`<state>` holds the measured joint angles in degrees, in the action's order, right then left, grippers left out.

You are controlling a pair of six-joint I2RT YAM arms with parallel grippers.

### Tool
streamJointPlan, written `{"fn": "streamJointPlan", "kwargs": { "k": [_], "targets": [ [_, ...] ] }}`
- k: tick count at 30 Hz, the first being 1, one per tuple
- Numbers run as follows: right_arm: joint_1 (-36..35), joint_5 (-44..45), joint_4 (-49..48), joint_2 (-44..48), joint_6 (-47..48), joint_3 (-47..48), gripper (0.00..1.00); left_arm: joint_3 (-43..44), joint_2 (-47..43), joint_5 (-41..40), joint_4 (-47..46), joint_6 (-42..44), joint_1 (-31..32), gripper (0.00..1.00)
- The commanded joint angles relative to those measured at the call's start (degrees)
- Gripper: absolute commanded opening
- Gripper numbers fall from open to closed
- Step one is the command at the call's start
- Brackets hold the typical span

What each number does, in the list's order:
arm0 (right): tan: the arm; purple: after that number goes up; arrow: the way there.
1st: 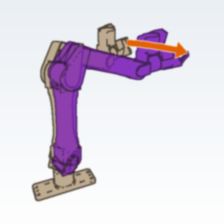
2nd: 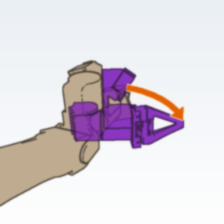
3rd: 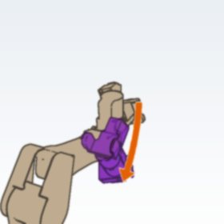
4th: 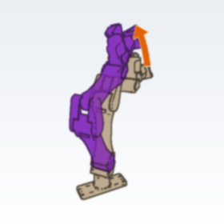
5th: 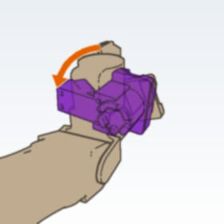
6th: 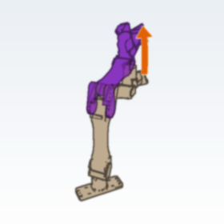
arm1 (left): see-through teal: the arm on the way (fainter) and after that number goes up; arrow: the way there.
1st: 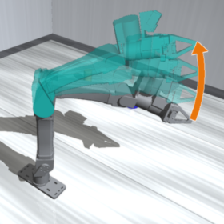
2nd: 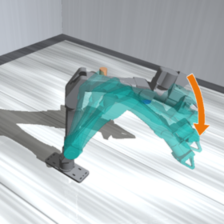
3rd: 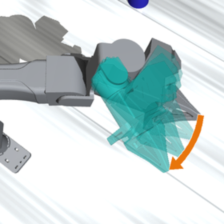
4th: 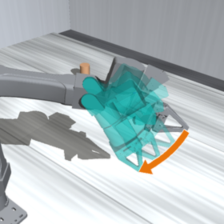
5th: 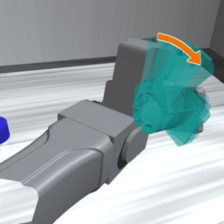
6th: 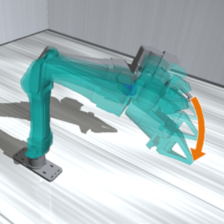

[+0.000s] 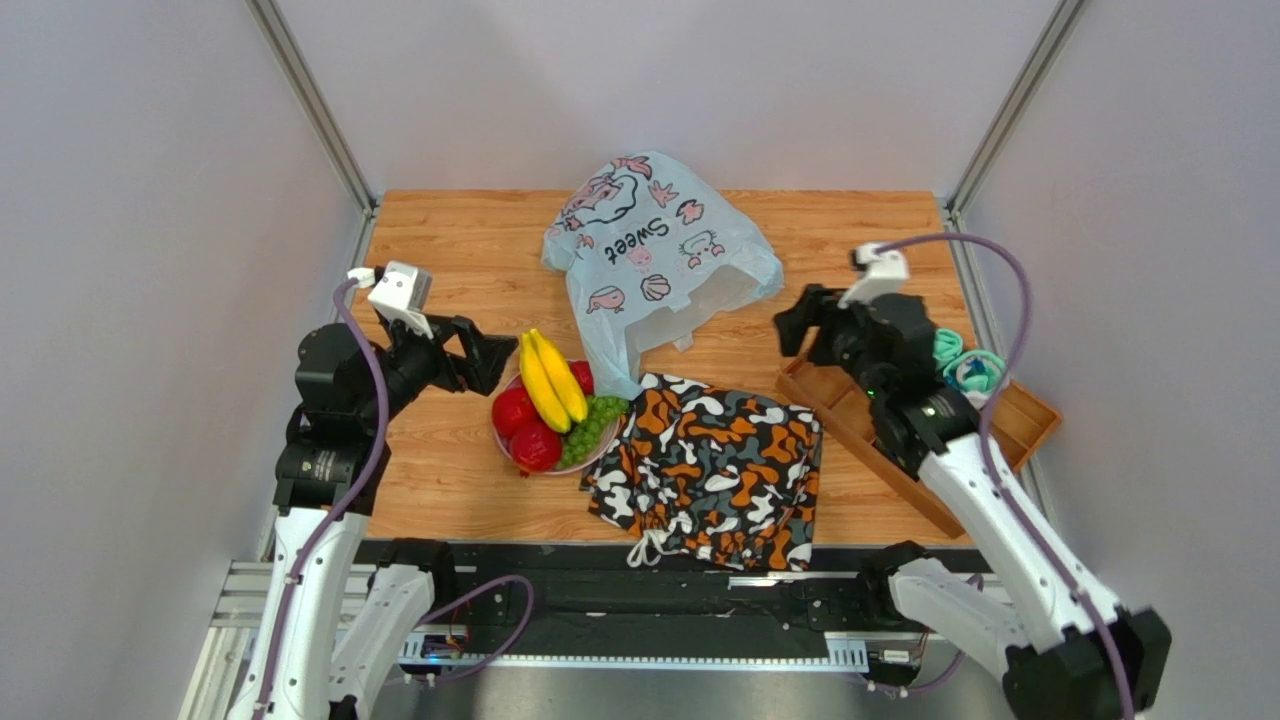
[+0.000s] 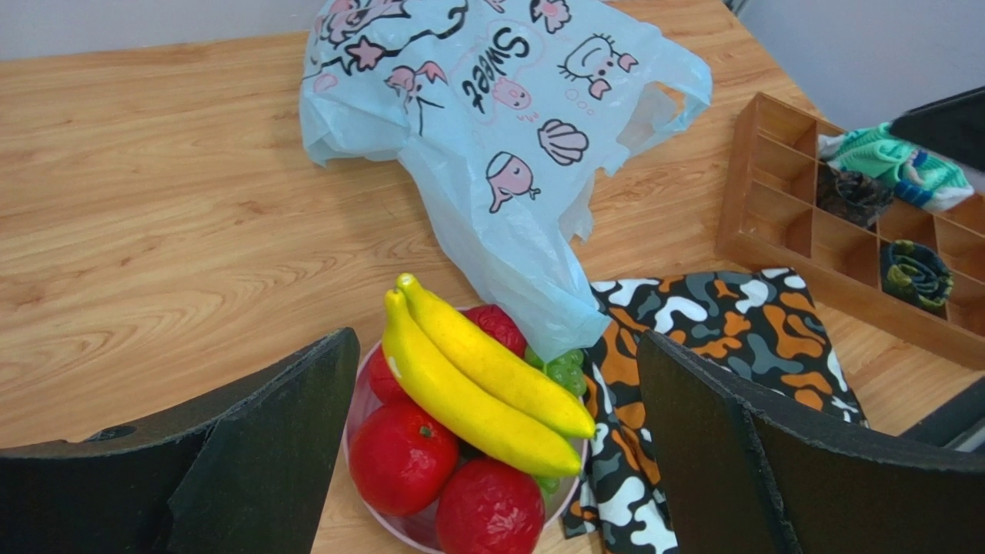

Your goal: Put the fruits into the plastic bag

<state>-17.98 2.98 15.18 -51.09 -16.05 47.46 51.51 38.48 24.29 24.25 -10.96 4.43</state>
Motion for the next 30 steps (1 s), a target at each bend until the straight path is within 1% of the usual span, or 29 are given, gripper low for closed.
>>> {"fn": "streamJointPlan", "kwargs": {
  "k": [1, 2, 4, 5, 8, 10, 12, 14, 19, 28, 30],
  "targets": [
    [-12.66, -3.94, -3.74, -10.67, 2.18, 6.13, 0.70, -0.44, 0.45, 3.83, -3.59, 0.59, -0.21, 0.99],
    [-14.00, -6.91, -4.62, -15.57, 1.47, 7.11, 0.70, -0.53, 0.54, 4.44, -3.68, 0.59, -0.21, 0.99],
    [-16.98, -10.87, -7.44, -20.96, -0.20, 10.44, 0.70, -0.53, 0.54, 5.23, -4.03, 0.59, -0.21, 0.99],
    [-17.87, -13.16, -8.14, -25.77, -1.25, 11.85, 0.70, -0.70, 0.54, 6.02, -4.30, 0.59, -0.21, 0.99],
    [-21.57, -12.92, -8.15, -32.38, -0.21, 17.65, 0.70, -0.88, 0.54, 6.47, -4.65, 0.50, -0.21, 0.99],
    [-22.80, -12.56, -6.05, -38.36, 0.06, 22.29, 0.70, -0.88, 0.54, 6.64, -4.65, 0.50, -0.12, 0.99],
    [-22.89, -13.00, -4.73, -43.19, 0.06, 24.60, 0.69, -0.97, 0.63, 6.91, -4.83, 0.42, -0.12, 0.99],
    [-23.07, -13.96, -4.55, -45.40, 0.14, 26.79, 0.66, -1.06, 0.63, 7.00, -4.92, 0.42, -0.21, 0.99],
    [-23.33, -15.46, -3.93, -50.15, 0.06, 28.30, 0.64, -1.06, 0.72, 7.26, -5.00, 0.50, -0.21, 0.99],
    [-23.77, -20.82, -5.51, -53.67, -0.47, 28.39, 0.62, -1.23, 1.16, 7.61, -5.18, 0.33, -0.21, 0.99],
    [-23.68, -21.52, -5.86, -54.29, -0.47, 28.47, 0.57, -1.23, 1.16, 7.61, -5.27, 0.33, -0.12, 0.99]
  ]
}}
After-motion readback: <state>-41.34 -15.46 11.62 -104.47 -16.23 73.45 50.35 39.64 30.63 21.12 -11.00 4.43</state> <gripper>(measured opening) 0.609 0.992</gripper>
